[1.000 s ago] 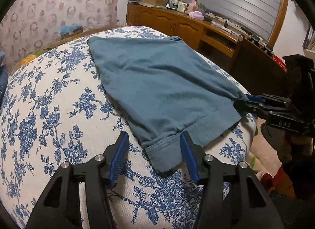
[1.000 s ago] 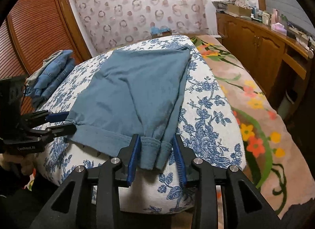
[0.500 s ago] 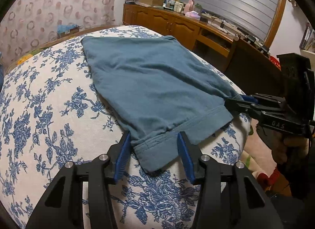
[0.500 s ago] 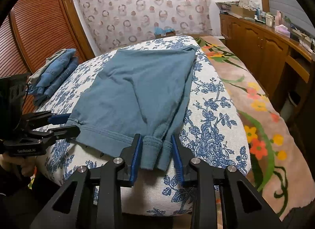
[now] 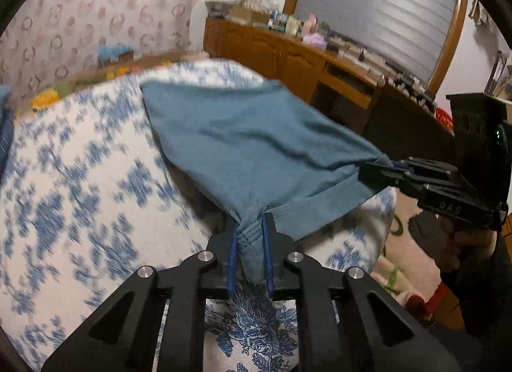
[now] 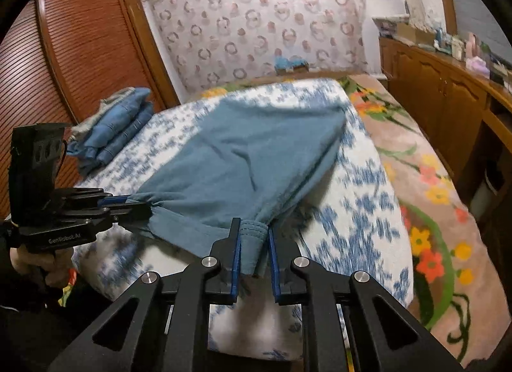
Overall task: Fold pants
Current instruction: 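Lift the teal shorts off the bed with both grippers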
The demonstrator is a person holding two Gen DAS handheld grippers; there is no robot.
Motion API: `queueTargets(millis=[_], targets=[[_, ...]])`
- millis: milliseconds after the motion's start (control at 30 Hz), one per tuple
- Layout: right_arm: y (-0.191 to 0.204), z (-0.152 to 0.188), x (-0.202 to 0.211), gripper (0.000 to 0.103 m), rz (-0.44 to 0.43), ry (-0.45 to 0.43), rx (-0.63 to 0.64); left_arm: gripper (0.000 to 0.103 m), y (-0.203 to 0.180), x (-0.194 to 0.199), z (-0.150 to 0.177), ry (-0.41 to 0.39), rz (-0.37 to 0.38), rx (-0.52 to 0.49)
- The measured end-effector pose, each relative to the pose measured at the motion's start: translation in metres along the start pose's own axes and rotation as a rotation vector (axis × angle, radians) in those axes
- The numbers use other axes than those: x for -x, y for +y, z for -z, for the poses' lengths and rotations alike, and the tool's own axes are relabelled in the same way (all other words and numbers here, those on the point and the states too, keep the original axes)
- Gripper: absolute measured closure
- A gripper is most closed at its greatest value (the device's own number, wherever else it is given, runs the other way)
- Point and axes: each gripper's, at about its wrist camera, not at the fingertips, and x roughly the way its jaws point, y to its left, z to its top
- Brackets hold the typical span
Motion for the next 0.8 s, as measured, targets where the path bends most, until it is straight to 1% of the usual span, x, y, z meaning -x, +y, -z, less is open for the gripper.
queueTargets(millis=[100, 233, 400, 533, 667, 700, 800], targets=[[0.009, -0.015, 0.012, 0.089, -0.011, -0.050, 0.030, 0.089, 0.003, 0.024, -0.016, -0.066, -0.008, -0.004], [0.023, -0.045, 0.034, 0.089, -0.043, -0.131, 0.074, 0.089, 0.010, 0.057, -0.038, -0.146, -0.018, -0.002], [0.043, -0.080, 0.059, 0.089, -0.076, -0.219, 0.138, 0.089, 0.017, 0.098, -0.064, -0.243, -0.056, -0.010], [0.062, -0.108, 0.075, 0.089, -0.113, -0.274, 0.178, 0.089, 0.022, 0.136, -0.086, -0.326, -0.101, -0.026], [0.073, -0.131, 0.078, 0.089, -0.168, -0.299, 0.193, 0.089, 0.033, 0.158, -0.100, -0.378, -0.163, -0.033], [0.076, -0.139, 0.074, 0.089, -0.189, -0.294, 0.190, 0.089, 0.037, 0.158, -0.103, -0.381, -0.175, -0.030], [0.076, -0.159, 0.047, 0.089, -0.197, -0.258, 0.196, 0.089, 0.059, 0.150, -0.113, -0.382, -0.233, -0.020]])
